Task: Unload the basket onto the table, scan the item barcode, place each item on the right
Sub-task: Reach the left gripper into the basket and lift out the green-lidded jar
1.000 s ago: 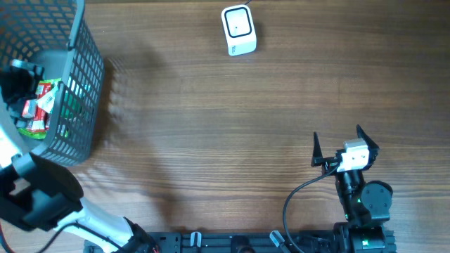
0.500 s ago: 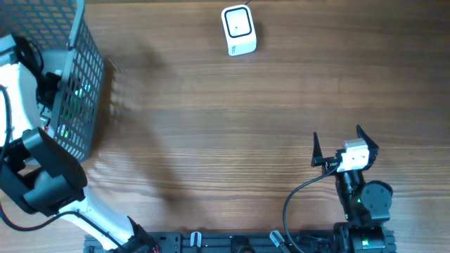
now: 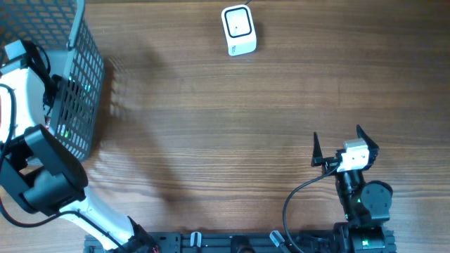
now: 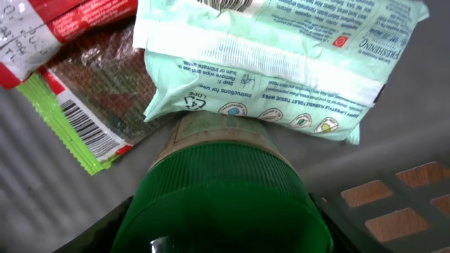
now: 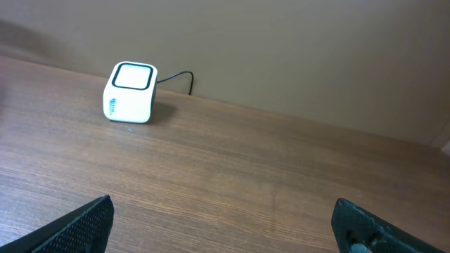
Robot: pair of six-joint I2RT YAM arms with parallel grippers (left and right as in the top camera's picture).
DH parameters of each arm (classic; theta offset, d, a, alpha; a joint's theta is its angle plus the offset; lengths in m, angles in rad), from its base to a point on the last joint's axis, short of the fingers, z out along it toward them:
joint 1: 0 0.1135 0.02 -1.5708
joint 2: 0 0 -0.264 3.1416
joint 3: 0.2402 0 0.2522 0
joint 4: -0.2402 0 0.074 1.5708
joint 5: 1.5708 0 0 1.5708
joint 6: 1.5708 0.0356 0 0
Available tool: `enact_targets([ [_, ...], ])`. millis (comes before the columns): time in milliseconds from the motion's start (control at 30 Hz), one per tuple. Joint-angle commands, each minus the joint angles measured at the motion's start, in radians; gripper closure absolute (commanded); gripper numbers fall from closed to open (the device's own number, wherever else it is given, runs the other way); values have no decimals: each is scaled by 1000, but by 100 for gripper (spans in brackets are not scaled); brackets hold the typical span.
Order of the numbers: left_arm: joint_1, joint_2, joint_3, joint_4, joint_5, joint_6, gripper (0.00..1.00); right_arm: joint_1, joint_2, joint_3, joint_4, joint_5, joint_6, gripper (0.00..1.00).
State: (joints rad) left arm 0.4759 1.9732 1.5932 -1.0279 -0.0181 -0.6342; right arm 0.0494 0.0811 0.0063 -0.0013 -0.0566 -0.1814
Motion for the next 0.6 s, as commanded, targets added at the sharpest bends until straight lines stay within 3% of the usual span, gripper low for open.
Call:
enact_targets([
  [0,4,-29,30,6,-10,-2,40,-4,-1,0,3,-14,-2,0],
  [200,21,-243,205,-26,-9,-2,39,-4,-1,0,3,-14,-2,0],
  [367,10,-454,214,-5,0,-2,39,-4,-1,0,2,-14,-2,0],
  [467,-76,-575,214,8,3,-2,38,-4,-1,0,2,-14,-2,0],
  [567,-253,-624,214,-5,1,-2,38,-4,-1,0,2,-14,-2,0],
])
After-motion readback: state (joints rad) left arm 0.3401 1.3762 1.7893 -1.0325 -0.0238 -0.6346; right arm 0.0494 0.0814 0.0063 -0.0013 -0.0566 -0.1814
